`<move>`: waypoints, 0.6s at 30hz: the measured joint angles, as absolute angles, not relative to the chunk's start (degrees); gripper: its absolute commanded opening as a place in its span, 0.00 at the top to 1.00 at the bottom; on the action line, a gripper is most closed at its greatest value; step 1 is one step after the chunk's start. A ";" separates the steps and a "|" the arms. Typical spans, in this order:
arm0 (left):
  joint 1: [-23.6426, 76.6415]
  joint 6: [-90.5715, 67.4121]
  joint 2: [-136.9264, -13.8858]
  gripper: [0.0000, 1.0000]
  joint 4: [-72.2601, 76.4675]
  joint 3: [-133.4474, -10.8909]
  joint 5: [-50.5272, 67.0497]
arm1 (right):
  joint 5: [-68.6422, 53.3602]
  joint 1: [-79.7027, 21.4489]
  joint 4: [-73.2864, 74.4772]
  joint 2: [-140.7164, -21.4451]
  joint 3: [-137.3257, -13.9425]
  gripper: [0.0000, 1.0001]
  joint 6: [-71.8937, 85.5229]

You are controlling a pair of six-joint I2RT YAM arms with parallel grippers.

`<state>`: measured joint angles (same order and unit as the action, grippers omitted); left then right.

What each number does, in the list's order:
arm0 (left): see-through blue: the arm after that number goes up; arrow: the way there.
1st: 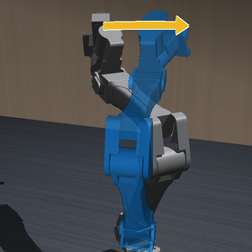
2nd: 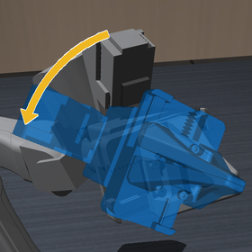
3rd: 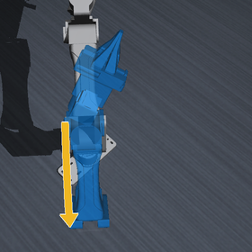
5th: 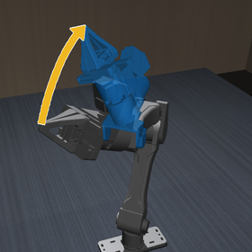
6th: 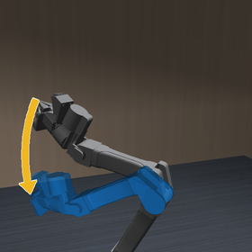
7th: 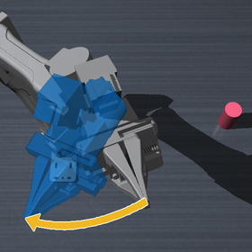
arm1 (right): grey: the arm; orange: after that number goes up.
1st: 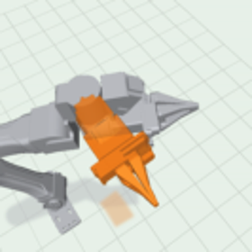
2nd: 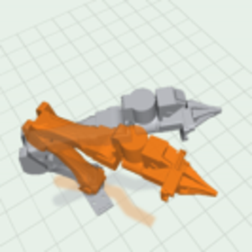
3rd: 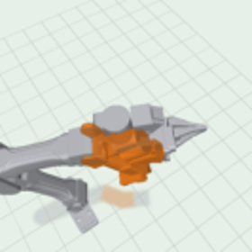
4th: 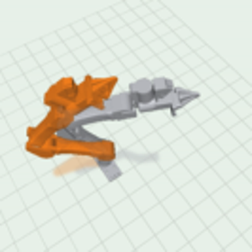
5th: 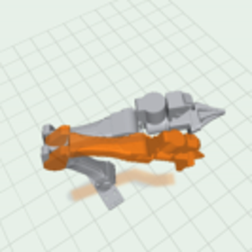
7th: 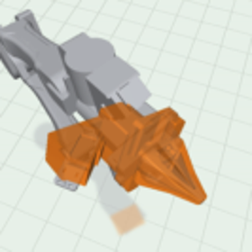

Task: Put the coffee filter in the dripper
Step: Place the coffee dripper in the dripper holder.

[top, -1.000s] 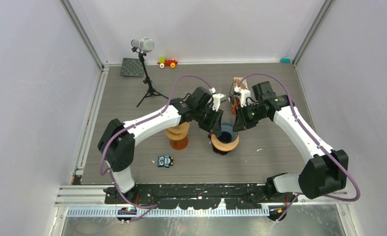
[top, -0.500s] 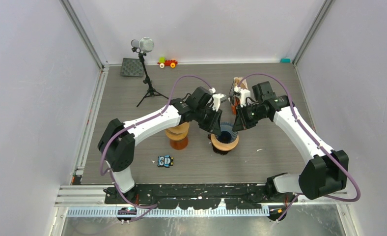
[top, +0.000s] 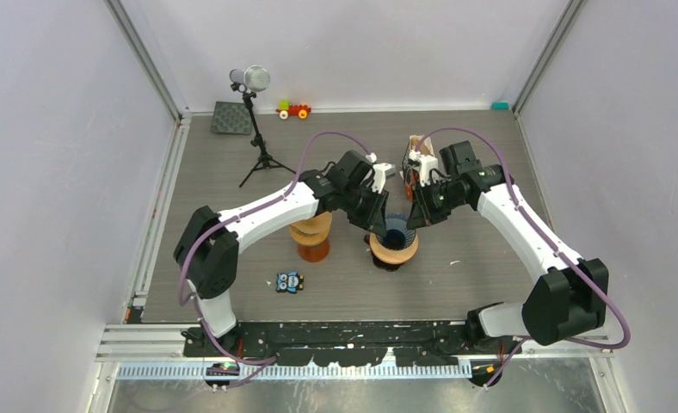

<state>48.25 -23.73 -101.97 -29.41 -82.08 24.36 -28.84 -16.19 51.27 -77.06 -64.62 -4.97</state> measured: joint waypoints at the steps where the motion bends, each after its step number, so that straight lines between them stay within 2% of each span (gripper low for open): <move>1: 48.25 -23.75 -102.15 1.00 -29.69 -82.35 24.34 | -28.75 -16.23 51.35 -77.14 -64.71 0.99 -4.95; 18: 48.99 -22.85 -102.50 1.00 -30.20 -82.72 22.87 | -28.34 -16.64 48.38 -75.90 -62.04 0.99 -5.63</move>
